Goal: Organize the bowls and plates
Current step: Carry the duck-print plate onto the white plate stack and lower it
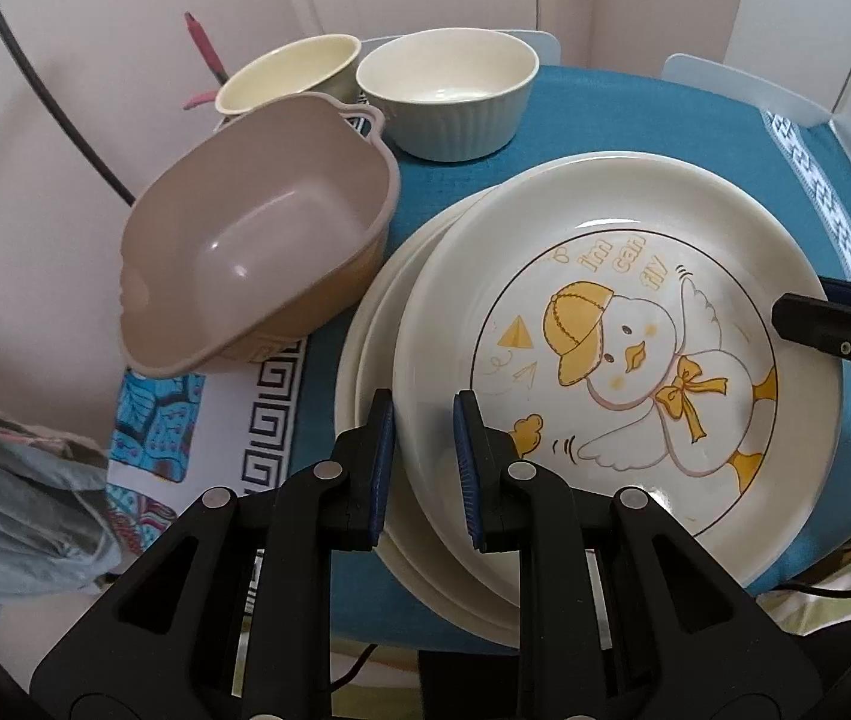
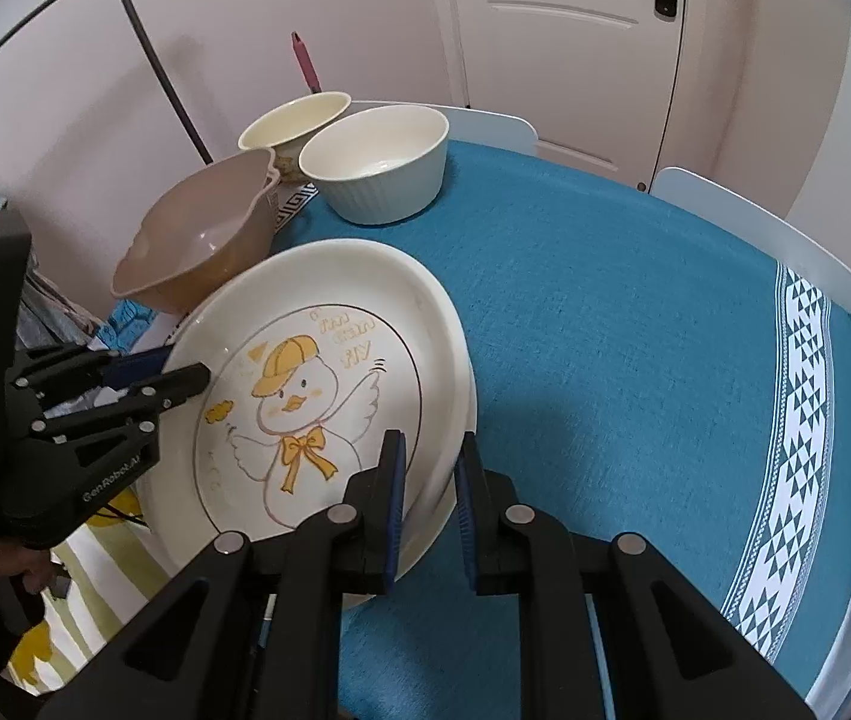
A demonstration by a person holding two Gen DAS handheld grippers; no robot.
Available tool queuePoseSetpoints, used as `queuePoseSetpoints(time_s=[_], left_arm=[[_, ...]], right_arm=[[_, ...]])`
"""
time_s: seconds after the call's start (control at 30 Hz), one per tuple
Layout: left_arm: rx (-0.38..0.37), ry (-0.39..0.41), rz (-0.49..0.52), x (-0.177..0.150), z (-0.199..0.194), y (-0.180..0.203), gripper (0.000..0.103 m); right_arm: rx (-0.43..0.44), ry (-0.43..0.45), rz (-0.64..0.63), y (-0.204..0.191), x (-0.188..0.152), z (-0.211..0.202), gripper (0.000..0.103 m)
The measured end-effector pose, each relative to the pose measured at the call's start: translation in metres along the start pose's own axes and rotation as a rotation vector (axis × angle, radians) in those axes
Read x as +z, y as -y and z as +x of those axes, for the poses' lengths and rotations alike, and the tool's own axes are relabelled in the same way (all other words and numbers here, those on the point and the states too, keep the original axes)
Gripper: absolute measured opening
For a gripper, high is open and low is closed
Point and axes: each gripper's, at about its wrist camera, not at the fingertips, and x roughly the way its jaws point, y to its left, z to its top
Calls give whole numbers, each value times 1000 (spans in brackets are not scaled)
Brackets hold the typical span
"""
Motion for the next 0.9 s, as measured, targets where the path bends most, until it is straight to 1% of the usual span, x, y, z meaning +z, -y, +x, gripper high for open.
queuePoseSetpoints(time_s=[0.27, 0.6, 0.9], left_arm=[[43, 4, 28, 0, -2, 4, 17], [80, -3, 53, -3, -5, 9, 17], [91, -18, 42, -2, -9, 10, 17]], right_arm=[[-62, -2, -61, -7, 1, 3, 15], [-76, -2, -81, -8, 2, 6, 15], [-74, -14, -95, -8, 7, 10, 15]])
